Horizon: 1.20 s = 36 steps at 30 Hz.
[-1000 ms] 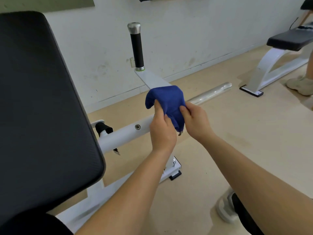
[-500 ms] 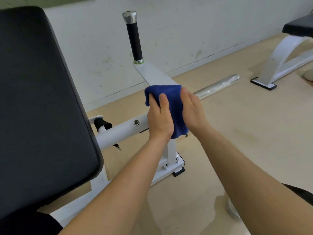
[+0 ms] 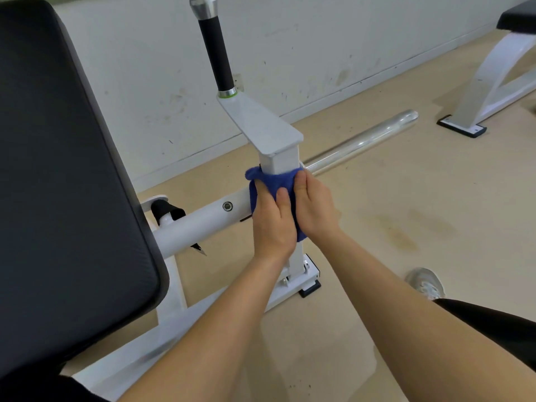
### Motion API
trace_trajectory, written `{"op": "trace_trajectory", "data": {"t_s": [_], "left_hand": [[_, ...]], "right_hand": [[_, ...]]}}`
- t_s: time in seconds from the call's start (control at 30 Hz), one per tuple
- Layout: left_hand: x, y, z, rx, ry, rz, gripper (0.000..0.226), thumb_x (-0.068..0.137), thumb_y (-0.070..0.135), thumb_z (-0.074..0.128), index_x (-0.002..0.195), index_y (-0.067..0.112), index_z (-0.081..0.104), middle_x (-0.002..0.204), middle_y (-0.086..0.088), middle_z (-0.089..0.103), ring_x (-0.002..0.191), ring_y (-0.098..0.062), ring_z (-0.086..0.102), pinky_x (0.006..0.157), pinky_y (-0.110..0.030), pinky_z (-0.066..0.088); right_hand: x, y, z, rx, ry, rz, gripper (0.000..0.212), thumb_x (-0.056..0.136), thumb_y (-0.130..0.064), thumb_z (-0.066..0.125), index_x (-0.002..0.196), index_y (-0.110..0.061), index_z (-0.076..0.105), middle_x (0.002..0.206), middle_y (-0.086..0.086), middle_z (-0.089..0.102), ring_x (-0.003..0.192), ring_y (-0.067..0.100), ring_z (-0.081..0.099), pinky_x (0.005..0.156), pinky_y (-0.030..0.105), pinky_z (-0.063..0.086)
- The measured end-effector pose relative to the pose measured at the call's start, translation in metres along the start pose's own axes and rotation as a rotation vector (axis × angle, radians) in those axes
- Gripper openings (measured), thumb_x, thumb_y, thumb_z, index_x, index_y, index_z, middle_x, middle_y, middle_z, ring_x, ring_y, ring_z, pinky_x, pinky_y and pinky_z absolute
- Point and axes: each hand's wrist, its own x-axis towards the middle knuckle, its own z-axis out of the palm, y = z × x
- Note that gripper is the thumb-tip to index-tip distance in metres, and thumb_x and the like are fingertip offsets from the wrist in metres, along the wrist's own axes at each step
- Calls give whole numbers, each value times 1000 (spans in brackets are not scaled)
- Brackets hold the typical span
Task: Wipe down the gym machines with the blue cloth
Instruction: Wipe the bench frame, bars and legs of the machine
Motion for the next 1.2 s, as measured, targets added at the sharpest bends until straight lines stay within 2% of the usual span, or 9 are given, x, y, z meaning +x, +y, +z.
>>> {"op": "trace_trajectory", "data": {"t_s": [0.13, 0.23, 0.4, 0.5, 0.63, 0.77, 0.93, 1.07, 1.2], "left_hand": [[30, 33, 0, -92, 92, 102, 50, 96, 36, 36, 137, 8, 40, 115, -1, 62, 101, -9, 60, 85, -17, 45], [35, 28, -5, -59, 103, 194, 54, 96, 36, 36, 140, 5, 39, 124, -1, 60, 105, -8, 57, 86, -11, 41], [23, 3, -5, -5, -7, 147, 51, 97, 19, 42, 146, 9, 33, 123, 9, 55, 99, 12, 53, 82, -6, 38], [9, -7, -4, 61, -93, 4, 49, 102, 22, 40, 149, 18, 29, 121, 10, 51, 97, -2, 52, 81, -19, 39], [11, 6, -9, 26, -97, -34, 40, 101, 26, 38, 139, 14, 36, 117, 5, 57, 96, -8, 58, 83, -27, 46], [29, 31, -10, -6, 8, 50, 37, 102, 22, 38, 137, 10, 37, 117, 2, 60, 99, -3, 56, 80, -3, 39], [18, 3, -2, 43, -15, 19, 38, 102, 15, 40, 139, 8, 37, 111, 7, 57, 87, 19, 53, 67, 2, 36], [2, -17, 7, 117, -12, -51, 41, 101, 20, 43, 141, 17, 36, 111, 11, 59, 84, 2, 56, 63, -7, 38], [-7, -28, 15, 163, 51, -60, 41, 102, 31, 42, 140, 15, 41, 123, 0, 63, 100, -16, 58, 71, -16, 34]], "right_hand": [[18, -29, -7, 85, 45, -97, 32, 109, -26, 29, 104, -14, 59, 92, -1, 67, 82, 14, 60, 72, 29, 46], [21, -22, -7, 49, 23, -136, 34, 108, -27, 26, 103, -17, 59, 94, 2, 68, 83, 21, 61, 72, 34, 46], [12, 11, -2, -30, -47, -73, 35, 109, -23, 30, 79, -28, 48, 73, -12, 56, 65, 3, 49, 61, 28, 33], [1, 22, -3, -91, -137, 8, 37, 109, -21, 32, 75, -29, 46, 74, -9, 55, 67, 7, 49, 66, 28, 30], [-3, 7, -7, -11, -142, 24, 31, 109, -29, 31, 108, -18, 59, 95, 1, 65, 85, 18, 58, 74, 32, 41], [8, -16, -15, 61, -81, -52, 30, 108, -34, 31, 101, -22, 58, 93, -9, 66, 85, 8, 60, 72, 23, 44], [11, 1, -10, -92, -101, -67, 28, 108, -31, 35, 89, -22, 53, 79, -5, 61, 71, 13, 55, 61, 25, 37], [2, 33, 2, -162, -127, 7, 28, 107, -28, 38, 85, -19, 53, 71, -6, 56, 66, 9, 53, 57, 22, 34], [-1, 41, 4, -189, -100, 22, 32, 106, -29, 42, 86, -11, 60, 71, 0, 61, 66, 15, 53, 55, 23, 33]]}}
